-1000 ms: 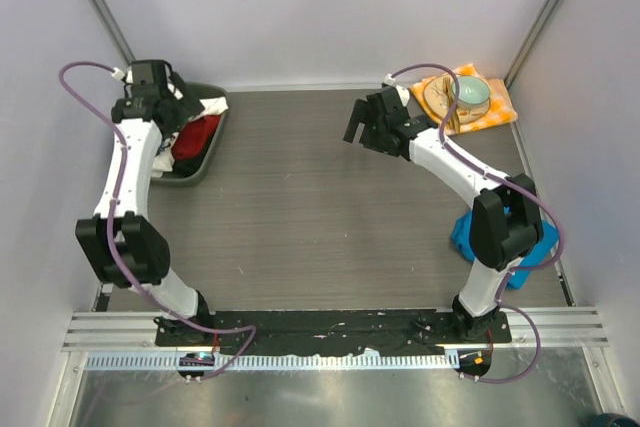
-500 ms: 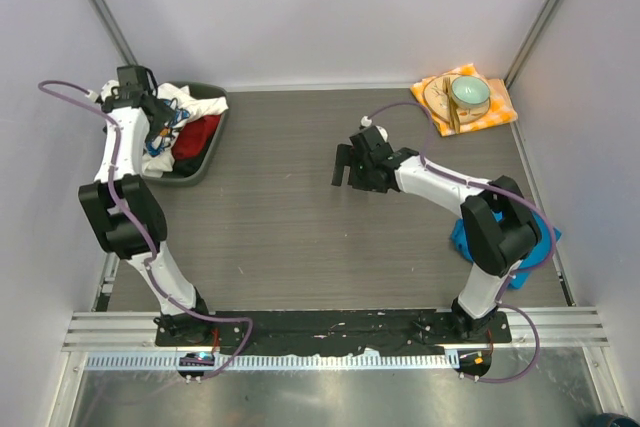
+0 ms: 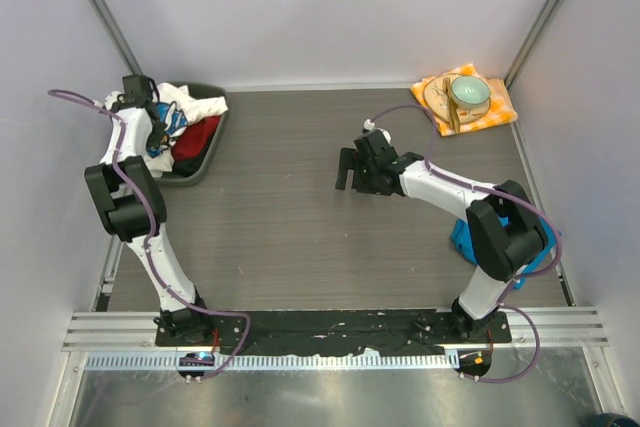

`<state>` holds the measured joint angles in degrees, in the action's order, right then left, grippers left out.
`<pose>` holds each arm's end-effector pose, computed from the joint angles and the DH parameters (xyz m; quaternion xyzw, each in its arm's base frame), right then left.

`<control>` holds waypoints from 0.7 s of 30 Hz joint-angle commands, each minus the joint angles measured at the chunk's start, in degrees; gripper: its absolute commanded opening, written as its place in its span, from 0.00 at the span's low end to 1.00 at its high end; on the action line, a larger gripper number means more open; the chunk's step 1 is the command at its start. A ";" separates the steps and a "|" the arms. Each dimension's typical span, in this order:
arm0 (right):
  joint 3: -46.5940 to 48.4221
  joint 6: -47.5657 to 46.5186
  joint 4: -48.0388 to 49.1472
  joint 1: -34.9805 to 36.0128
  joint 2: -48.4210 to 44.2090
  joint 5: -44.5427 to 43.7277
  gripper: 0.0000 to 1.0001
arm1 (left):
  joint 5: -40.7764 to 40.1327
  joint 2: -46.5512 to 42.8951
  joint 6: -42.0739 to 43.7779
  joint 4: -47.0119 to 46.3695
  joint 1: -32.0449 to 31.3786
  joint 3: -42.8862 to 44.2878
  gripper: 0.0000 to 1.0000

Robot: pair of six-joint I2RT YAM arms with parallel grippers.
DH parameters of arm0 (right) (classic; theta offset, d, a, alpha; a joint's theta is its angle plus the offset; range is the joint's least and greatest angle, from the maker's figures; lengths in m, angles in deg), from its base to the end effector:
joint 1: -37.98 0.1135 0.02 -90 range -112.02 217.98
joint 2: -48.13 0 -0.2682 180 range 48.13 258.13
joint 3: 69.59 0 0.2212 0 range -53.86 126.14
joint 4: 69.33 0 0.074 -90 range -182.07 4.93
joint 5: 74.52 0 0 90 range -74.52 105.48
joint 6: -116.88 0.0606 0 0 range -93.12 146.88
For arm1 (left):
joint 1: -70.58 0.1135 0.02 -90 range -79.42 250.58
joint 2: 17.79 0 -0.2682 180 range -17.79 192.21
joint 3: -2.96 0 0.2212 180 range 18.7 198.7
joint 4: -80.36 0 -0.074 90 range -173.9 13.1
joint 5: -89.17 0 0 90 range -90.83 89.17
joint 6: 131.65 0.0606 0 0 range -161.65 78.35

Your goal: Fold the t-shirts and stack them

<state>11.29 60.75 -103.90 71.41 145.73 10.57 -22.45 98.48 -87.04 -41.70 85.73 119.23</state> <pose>0.2961 0.1892 0.2108 0.0178 0.9426 0.1498 0.2980 0.4083 0.1337 0.2435 -0.5206 0.7892 0.1033 0.3089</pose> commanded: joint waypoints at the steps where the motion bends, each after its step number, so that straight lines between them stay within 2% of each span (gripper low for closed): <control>1: -0.63 -0.91 1.51 0.32 -2.77 -1.51 0.99 | -1.40 -0.25 -0.40 -5.01 0.75 1.95 0.00; 3: -0.81 -0.73 1.43 0.32 -2.24 -1.60 0.99 | -0.26 -0.95 -0.93 -5.98 0.75 1.08 0.00; 7: -1.33 -0.47 2.13 1.11 -1.89 -2.03 0.99 | 2.19 -8.39 -2.77 -9.31 -0.04 -4.80 0.00; 10: -1.69 -0.21 2.30 1.64 -1.71 -2.30 0.99 | 8.07 -14.12 -5.41 -13.09 -1.87 -11.39 0.00; 15: -4.32 0.23 2.22 2.25 -4.34 -3.53 0.99 | 8.70 -31.87 -7.08 -20.20 -9.17 -20.54 0.00; 18: -6.60 0.15 1.43 2.34 -8.64 -6.33 0.98 | 12.21 -38.02 -6.04 -22.33 -13.74 -18.72 0.00; 21: -8.45 -0.03 0.37 2.34 -14.71 -11.34 0.98 | 17.22 -38.22 -2.17 -16.55 -22.06 -9.50 0.00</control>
<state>3.77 60.64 -103.92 73.51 139.96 6.51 -12.42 63.05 -92.26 -57.27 71.09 99.43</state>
